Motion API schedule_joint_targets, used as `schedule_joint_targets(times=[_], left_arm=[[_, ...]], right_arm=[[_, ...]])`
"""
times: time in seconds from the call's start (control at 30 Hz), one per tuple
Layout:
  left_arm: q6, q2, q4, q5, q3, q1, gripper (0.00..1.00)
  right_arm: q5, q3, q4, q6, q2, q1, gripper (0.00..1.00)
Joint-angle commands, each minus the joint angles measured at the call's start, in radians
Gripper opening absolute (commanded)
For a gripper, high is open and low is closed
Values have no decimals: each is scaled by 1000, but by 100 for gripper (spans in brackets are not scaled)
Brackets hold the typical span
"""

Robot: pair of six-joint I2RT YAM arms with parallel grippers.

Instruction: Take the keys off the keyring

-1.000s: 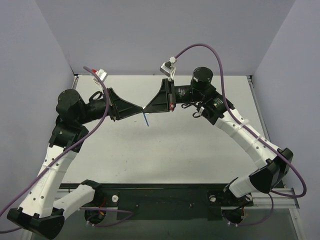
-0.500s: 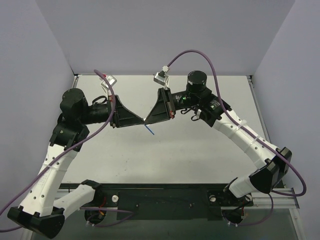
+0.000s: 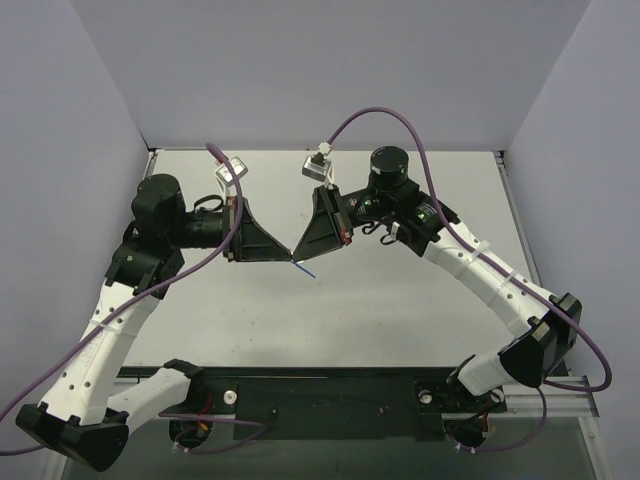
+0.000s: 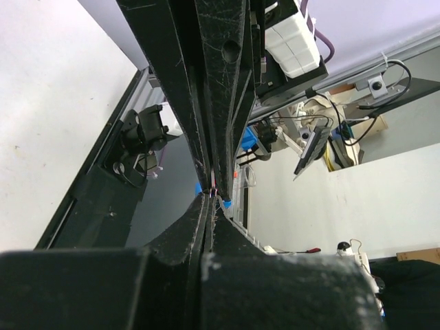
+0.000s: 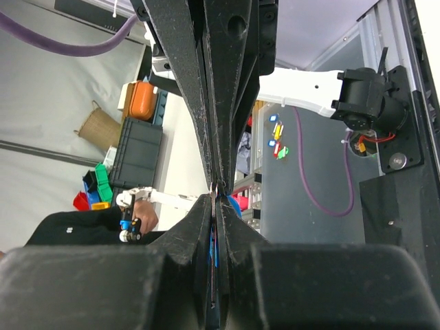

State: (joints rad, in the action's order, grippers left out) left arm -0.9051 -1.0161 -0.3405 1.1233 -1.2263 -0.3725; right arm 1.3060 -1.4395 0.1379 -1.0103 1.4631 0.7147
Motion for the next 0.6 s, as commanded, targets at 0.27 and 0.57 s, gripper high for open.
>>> schedule_joint_targets(times=[0.27,0.57], left_arm=[[92,-32,-151,-103,-82,-16,41],[120,-22,-183,-229,-130,70,78]], right_arm=[[-45,-9,72,7,-38,-1,0],[-122,-13,58,18,-41,-47,0]])
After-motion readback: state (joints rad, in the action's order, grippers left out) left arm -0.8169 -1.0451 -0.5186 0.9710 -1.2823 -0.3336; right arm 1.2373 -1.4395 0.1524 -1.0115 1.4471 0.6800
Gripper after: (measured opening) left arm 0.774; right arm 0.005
